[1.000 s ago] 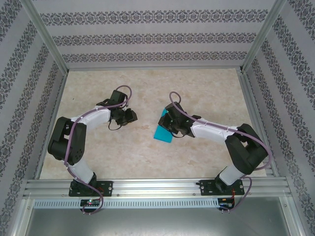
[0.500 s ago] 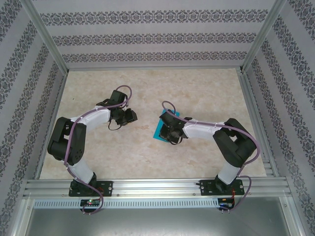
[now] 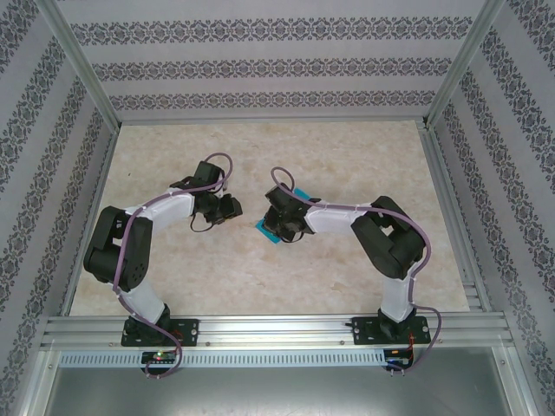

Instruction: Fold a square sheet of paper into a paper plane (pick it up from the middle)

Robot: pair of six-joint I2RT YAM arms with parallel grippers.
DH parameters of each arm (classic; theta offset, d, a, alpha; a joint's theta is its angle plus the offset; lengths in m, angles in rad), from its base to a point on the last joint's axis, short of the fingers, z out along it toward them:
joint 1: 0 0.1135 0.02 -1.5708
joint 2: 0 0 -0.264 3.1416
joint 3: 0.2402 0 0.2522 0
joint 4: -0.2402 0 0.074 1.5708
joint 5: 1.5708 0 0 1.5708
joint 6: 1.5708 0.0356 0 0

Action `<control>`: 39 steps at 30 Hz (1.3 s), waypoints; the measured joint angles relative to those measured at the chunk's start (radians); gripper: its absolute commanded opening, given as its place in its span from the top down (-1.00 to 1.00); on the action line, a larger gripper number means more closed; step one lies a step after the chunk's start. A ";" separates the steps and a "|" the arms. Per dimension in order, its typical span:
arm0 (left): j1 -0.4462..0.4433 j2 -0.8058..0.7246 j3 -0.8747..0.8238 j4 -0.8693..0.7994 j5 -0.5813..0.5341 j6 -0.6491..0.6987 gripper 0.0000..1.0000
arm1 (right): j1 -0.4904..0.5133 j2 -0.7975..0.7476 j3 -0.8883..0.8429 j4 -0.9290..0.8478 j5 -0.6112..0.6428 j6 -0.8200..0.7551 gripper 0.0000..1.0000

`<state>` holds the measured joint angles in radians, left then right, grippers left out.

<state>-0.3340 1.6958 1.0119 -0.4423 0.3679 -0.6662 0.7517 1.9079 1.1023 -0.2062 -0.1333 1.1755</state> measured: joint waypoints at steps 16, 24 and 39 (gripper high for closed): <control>-0.182 -0.016 -0.032 0.123 0.121 -0.071 0.96 | -0.232 -0.192 -0.237 0.167 -0.158 -0.268 1.00; -0.266 0.016 0.005 0.175 0.129 -0.115 1.00 | -0.257 -0.149 -0.288 0.275 -0.269 -0.325 1.00; -0.310 0.189 0.073 0.240 0.176 -0.156 1.00 | -0.305 -0.124 -0.323 0.343 -0.341 -0.363 1.00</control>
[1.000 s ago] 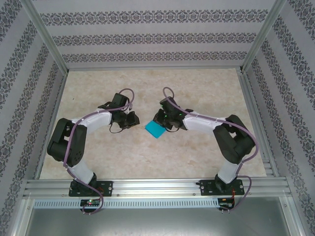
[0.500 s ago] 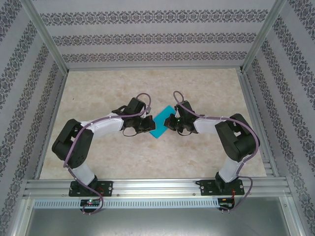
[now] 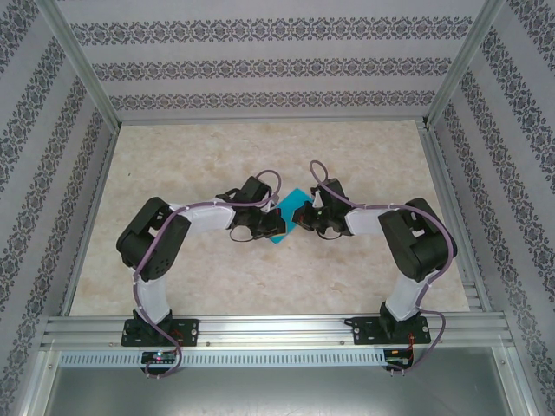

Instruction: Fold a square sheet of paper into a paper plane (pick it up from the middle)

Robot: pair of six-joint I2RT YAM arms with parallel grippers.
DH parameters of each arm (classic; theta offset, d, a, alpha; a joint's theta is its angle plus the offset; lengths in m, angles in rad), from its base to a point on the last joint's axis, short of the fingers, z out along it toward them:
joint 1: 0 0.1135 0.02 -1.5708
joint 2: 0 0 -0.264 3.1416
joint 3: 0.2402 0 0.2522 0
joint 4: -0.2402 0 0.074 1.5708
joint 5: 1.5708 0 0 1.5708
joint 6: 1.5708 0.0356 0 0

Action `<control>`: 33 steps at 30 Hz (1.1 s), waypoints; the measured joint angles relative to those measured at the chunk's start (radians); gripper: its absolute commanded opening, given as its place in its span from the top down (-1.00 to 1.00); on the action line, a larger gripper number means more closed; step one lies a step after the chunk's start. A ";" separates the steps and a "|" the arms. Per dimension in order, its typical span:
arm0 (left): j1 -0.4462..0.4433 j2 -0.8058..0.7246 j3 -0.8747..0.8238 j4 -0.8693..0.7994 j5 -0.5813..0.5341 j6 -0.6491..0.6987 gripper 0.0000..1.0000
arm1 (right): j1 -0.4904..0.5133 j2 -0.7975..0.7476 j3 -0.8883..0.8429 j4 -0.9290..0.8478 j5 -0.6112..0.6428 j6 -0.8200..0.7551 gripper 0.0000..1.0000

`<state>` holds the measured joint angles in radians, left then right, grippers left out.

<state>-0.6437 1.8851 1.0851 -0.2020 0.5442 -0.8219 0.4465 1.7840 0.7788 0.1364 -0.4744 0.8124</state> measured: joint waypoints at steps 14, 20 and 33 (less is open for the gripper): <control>0.000 0.073 0.052 0.015 0.013 0.003 1.00 | -0.004 0.037 0.005 0.014 -0.030 0.000 1.00; -0.001 0.094 0.066 -0.013 -0.012 0.021 1.00 | -0.004 0.039 0.014 -0.002 -0.031 -0.004 1.00; -0.001 0.095 0.068 -0.046 -0.037 0.047 1.00 | -0.040 0.061 0.036 -0.021 -0.080 -0.045 1.00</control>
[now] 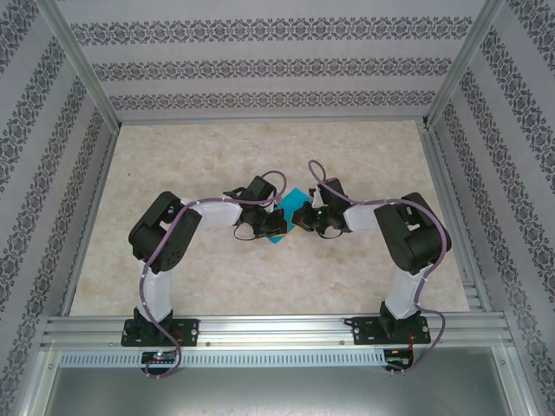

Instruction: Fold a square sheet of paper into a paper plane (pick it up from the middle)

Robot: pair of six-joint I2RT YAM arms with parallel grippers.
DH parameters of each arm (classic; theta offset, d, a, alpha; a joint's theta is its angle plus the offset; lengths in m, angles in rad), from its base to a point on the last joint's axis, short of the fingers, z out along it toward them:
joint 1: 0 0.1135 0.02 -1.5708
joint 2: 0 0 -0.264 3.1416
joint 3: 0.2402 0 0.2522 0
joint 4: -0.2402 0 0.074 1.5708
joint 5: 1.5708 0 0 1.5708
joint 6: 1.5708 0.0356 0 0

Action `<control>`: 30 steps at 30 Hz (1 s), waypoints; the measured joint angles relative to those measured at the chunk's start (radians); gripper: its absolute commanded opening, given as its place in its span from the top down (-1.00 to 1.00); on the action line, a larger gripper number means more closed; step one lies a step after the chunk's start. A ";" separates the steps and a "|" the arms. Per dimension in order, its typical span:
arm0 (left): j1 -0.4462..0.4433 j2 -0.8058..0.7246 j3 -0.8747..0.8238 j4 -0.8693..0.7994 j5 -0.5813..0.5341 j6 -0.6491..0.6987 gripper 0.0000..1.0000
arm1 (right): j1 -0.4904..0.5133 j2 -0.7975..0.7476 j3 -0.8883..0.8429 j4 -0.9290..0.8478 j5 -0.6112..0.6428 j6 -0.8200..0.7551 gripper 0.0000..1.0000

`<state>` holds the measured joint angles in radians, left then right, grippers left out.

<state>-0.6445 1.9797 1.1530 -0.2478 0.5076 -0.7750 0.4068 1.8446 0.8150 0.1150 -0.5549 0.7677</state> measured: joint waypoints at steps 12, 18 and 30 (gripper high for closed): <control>0.000 0.000 0.000 -0.004 -0.001 0.007 1.00 | -0.156 0.052 0.081 -0.048 -0.016 -0.004 1.00; 0.000 0.000 0.000 -0.004 0.000 0.009 1.00 | -0.194 0.066 0.138 -0.105 0.039 -0.012 1.00; 0.000 0.000 0.000 -0.007 0.000 0.015 1.00 | -0.099 -0.102 0.088 -0.091 0.063 -0.030 1.00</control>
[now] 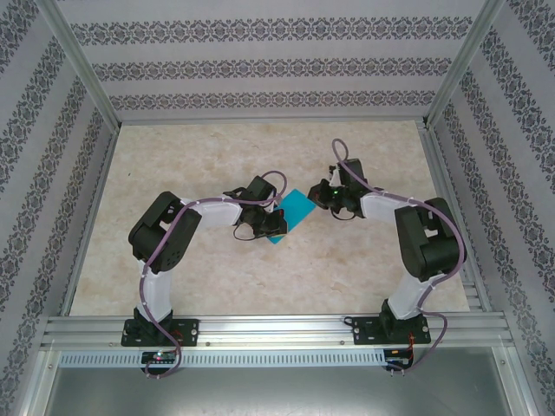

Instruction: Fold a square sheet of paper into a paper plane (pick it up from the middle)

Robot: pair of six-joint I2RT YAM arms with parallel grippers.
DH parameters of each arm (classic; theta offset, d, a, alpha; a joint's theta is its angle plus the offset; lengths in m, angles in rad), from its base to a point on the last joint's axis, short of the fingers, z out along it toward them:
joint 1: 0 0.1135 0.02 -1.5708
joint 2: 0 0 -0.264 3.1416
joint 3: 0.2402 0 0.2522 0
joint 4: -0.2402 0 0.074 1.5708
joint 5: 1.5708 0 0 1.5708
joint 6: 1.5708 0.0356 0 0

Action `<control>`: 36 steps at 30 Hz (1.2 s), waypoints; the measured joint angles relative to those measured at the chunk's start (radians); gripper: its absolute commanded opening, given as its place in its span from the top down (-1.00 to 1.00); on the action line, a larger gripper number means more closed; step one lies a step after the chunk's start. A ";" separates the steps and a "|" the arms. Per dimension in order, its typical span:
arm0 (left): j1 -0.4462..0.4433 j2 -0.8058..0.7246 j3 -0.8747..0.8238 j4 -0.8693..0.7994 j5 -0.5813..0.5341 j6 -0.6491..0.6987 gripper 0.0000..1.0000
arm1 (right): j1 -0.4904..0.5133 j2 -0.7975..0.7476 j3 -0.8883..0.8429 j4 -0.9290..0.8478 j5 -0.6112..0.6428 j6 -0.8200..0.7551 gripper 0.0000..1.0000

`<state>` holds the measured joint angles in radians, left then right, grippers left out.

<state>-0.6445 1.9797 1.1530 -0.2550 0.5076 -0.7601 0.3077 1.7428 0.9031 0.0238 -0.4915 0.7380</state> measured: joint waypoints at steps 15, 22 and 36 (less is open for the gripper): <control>0.000 0.000 0.006 -0.007 0.015 0.066 1.00 | 0.093 0.120 -0.031 0.019 -0.033 0.019 1.00; 0.001 -0.001 0.017 0.000 0.073 0.182 0.98 | 0.089 0.132 -0.008 -0.010 -0.048 -0.006 1.00; 0.003 0.049 0.043 0.076 0.078 0.249 0.99 | 0.088 0.138 -0.003 -0.012 -0.061 -0.008 1.00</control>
<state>-0.6418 2.0285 1.1961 -0.1787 0.5854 -0.5114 0.3958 1.8812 0.8997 0.0116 -0.5522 0.7300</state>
